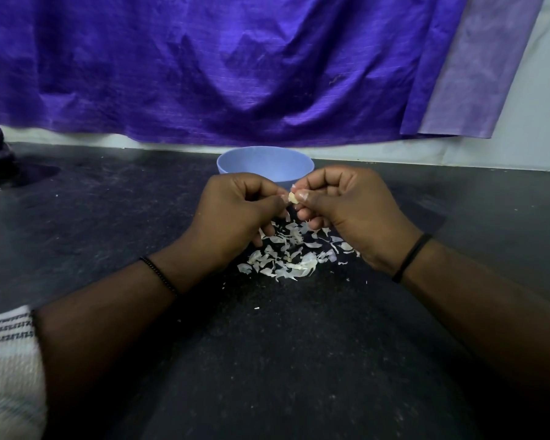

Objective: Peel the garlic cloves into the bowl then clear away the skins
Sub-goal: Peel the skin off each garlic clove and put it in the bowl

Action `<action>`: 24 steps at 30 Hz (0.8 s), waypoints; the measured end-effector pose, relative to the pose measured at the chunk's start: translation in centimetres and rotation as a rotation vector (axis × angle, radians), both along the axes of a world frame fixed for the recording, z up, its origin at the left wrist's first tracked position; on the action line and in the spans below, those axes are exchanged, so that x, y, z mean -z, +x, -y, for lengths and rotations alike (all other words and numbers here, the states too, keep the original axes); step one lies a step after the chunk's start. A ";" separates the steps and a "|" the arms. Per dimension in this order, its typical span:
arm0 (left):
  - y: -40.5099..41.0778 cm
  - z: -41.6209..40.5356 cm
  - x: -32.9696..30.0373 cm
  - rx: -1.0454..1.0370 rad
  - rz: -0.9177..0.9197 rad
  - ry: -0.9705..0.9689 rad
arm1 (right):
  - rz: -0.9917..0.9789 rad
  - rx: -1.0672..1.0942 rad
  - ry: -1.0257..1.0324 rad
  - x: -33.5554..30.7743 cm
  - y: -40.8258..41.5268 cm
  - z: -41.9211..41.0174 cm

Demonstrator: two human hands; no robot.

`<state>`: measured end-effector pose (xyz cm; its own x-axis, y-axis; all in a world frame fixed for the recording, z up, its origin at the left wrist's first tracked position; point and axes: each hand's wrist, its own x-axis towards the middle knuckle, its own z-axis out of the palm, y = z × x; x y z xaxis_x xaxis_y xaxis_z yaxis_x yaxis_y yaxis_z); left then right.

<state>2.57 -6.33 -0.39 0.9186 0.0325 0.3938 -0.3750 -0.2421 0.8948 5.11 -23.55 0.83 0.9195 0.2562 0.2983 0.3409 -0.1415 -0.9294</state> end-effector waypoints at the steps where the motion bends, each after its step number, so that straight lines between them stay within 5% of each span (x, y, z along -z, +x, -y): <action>1: 0.1 0.0 0.0 -0.002 -0.005 -0.010 | 0.020 0.003 -0.021 0.1 0.0 -0.1; 24: 0.0 0.3 0.0 0.014 -0.124 -0.154 | 0.132 -0.006 -0.123 0.3 0.0 -0.1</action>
